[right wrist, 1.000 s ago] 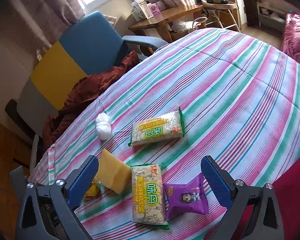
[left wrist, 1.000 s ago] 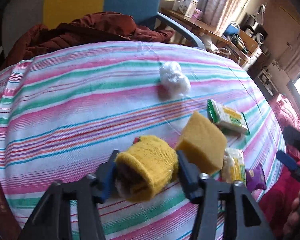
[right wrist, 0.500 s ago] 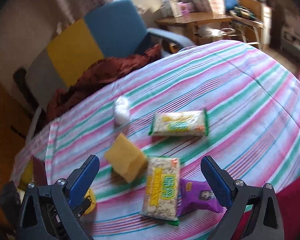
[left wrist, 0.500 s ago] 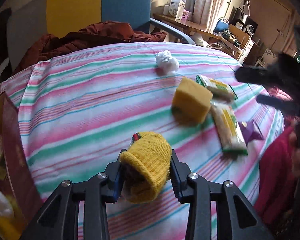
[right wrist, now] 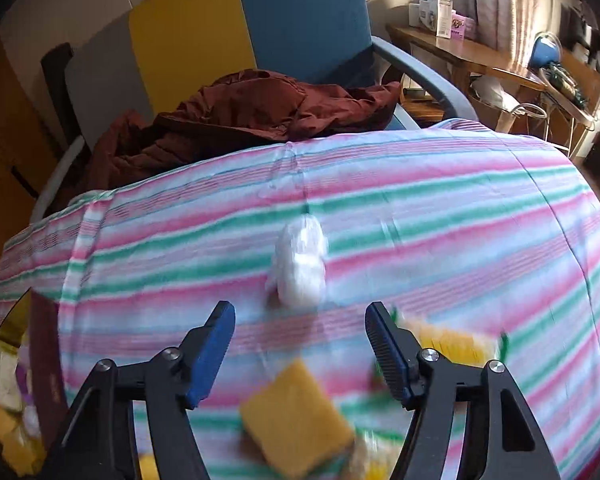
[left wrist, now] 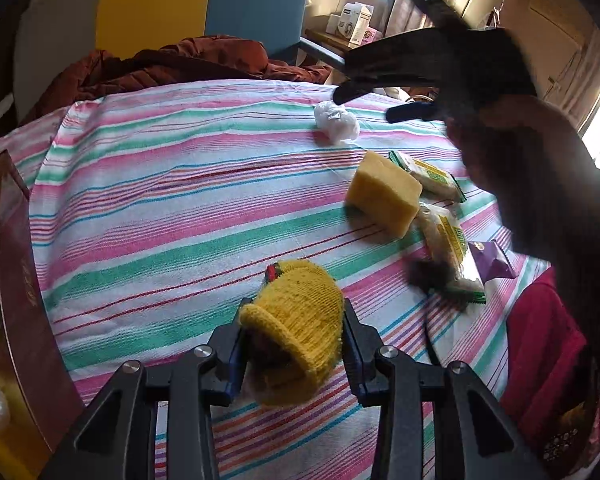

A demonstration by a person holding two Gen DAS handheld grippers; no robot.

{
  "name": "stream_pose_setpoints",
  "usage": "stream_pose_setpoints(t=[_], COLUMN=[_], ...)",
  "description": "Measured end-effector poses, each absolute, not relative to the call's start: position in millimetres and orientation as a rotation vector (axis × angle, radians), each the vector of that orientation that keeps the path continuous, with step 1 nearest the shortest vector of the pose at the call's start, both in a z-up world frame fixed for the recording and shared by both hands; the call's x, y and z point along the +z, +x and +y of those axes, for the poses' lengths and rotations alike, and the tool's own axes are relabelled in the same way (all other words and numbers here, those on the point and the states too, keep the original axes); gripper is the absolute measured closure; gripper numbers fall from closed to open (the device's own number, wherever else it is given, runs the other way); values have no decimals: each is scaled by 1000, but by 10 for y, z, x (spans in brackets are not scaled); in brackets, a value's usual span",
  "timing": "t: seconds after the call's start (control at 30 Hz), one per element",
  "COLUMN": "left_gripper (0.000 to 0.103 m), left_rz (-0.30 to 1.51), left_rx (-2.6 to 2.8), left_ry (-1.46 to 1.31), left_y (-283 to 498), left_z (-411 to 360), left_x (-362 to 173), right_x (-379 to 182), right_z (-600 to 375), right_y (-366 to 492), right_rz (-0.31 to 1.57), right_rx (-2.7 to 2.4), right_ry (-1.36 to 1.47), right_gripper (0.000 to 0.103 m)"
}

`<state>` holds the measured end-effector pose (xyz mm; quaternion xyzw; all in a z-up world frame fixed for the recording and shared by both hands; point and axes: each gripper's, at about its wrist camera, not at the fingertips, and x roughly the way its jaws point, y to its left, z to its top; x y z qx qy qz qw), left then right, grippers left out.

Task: Organize objects
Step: 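Grasp the yellow knit hat with the left tool while the right tool grasps another plastic bag, then carry the yellow hat and plastic bag to the gold tray and release them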

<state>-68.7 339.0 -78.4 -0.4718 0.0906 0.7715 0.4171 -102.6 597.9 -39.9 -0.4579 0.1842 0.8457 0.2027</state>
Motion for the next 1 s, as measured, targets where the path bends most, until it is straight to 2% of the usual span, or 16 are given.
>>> stream_pose_setpoints(t=[0.2,0.23,0.27,0.3,0.63,1.0], left_gripper=[61,61,61,61,62,62], left_rz=[197,199,199,194,191,178], left_rx=[1916,1915,1914,1914,1943,2028], left_ry=[-1200,-1198,-1195,-1196,-1193,-1079], left_y=[-728,-722,-719,-720,-632,-369], left_z=[3387,3390,3391,3386,3330,2846], left_x=[-828,-823,-823,-823,-723,-227], right_x=[-768,-838,-910,-937,-356,-222], right_z=[6217,6240,6257,6262,5703,5040], right_y=[-1563,-1615,-1657,-1668,-924,-281], right_rz=[527,515,507,505,473,549], right_rx=[2289,2270,2254,2249,2465,2588], right_ry=[-1390,-1409,-1434,-1446,-1314,-1203], right_gripper=[35,39,49,67,67,67])
